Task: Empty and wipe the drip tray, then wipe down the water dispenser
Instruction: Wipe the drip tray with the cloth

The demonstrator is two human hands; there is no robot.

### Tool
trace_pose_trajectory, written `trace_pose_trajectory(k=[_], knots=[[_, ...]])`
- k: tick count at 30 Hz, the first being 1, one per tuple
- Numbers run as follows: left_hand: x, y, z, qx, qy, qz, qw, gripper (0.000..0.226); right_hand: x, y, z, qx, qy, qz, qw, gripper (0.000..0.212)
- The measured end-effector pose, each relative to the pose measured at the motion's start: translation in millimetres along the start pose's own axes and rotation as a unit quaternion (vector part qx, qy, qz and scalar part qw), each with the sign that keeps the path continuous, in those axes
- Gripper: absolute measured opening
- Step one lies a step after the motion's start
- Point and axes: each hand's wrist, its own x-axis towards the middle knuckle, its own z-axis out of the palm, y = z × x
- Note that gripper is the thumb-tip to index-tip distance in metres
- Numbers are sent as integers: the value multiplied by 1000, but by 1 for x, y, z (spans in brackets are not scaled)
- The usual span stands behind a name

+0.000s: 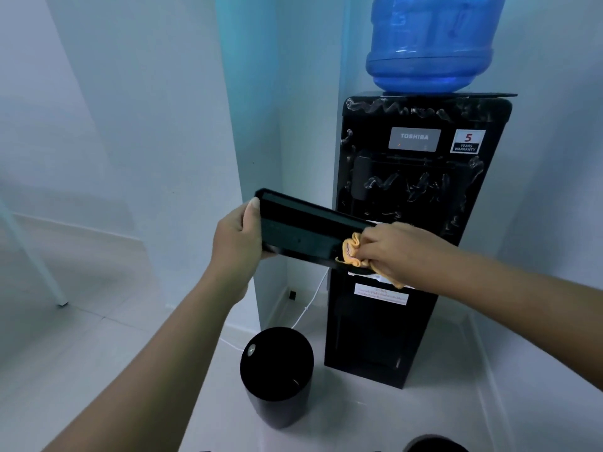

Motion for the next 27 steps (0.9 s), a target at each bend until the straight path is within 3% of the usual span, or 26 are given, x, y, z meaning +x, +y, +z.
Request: trace_pose_trajectory(k=[2,6,14,19,23,25,27], knots=[[1,1,7,6,16,6,1000,37,-4,2,1,-28,32,10,999,34],[5,6,17,23,23,31,999,38,-15,19,3,-80,22,11,996,39],[-3,-1,41,71,62,47,994,43,-19,34,-2,-101,1,-17,995,27],[-5,-5,47,70,93,33,993,42,-22,17,-5,46,10,45,998,20],[-4,1,46,58,102,41,992,39,-29,31,-15,-130,68,7,989,42],[-2,6,47,59,101,59,991,37,-30,33,-22,-169,70,8,983,36],[1,9,50,54,112,74,989,38,-28,29,-21,-133,43,47,989,28]])
